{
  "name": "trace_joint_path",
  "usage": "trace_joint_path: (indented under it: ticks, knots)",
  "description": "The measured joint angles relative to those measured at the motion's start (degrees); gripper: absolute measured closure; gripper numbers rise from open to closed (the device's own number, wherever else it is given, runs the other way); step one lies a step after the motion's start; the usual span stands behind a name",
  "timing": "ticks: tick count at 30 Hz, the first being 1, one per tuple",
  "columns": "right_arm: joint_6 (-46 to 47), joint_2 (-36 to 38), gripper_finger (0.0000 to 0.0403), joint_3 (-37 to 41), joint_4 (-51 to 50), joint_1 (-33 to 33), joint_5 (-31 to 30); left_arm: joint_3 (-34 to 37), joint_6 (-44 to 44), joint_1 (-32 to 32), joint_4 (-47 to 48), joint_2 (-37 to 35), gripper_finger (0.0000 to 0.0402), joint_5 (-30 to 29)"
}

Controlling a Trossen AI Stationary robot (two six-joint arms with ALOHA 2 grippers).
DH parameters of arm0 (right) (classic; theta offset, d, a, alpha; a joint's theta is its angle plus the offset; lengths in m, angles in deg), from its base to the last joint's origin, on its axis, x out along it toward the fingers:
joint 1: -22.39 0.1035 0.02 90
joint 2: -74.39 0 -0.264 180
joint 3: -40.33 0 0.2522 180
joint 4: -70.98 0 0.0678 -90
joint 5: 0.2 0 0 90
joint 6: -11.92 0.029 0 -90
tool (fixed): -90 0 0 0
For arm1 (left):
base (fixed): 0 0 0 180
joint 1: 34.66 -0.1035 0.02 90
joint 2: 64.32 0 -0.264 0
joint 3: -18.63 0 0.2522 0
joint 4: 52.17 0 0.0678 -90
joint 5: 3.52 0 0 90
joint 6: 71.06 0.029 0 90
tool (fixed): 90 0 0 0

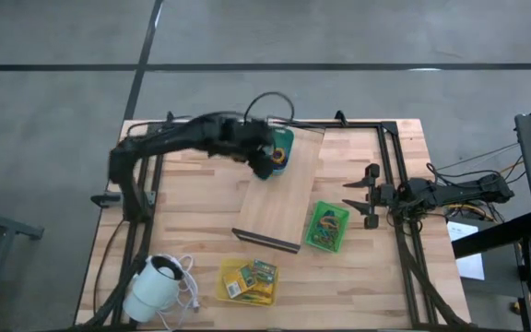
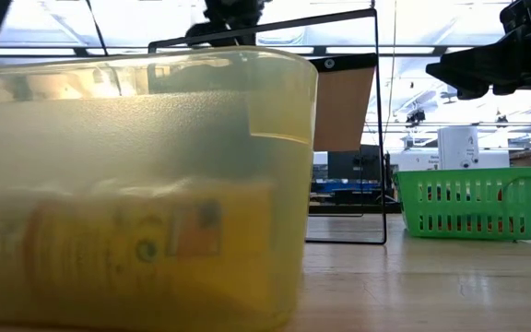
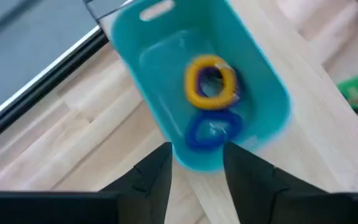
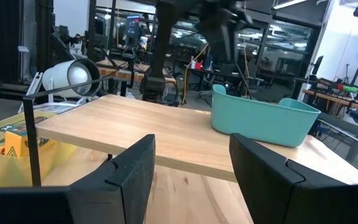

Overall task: Pick & Place Office Desk Supplies
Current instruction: Put the green bin on the shelf

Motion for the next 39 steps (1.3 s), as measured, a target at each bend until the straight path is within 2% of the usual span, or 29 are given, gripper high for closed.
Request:
trace_joint_path:
  ticks: [4, 8, 16, 23, 27, 34, 39]
  knots:
    - [0.0, 0.02, 0.0197, -0.02, 0.0, 0.02, 0.0, 12.17, -1.5, 3.81, -7.59, -8.42, 0.0257, -3.79]
    - [0.0, 0.02, 0.0197, -0.02, 0.02, 0.02, 0.0, 27.6, 0.12, 6.31, -18.49, -19.53, 0.0257, -4.09]
    - [0.0, 0.02, 0.0197, 0.0, 0.02, 0.02, 0.0, 57.33, 15.23, 9.18, -49.14, -42.77, 0.0257, -3.56]
    - [0.0, 0.0, 0.0197, -0.01, 0.02, 0.02, 0.0, 79.25, 31.96, 9.18, -69.0, -59.26, 0.0257, 4.74]
    - [0.0, -0.02, 0.0197, 0.0, 0.02, 0.02, 0.0, 88.84, 32.95, 9.19, -78.03, -67.49, 0.0257, 5.86]
    - [0.0, -0.02, 0.0197, -0.01, 0.02, 0.02, 0.0, 100.35, 35.19, 9.18, -81.19, -79.56, 0.0257, 6.05]
    - [0.0, -0.02, 0.0197, 0.0, 0.02, 0.02, 0.0, 106.5, 41.67, 9.18, -82.88, -86.94, 0.0257, 9.41]
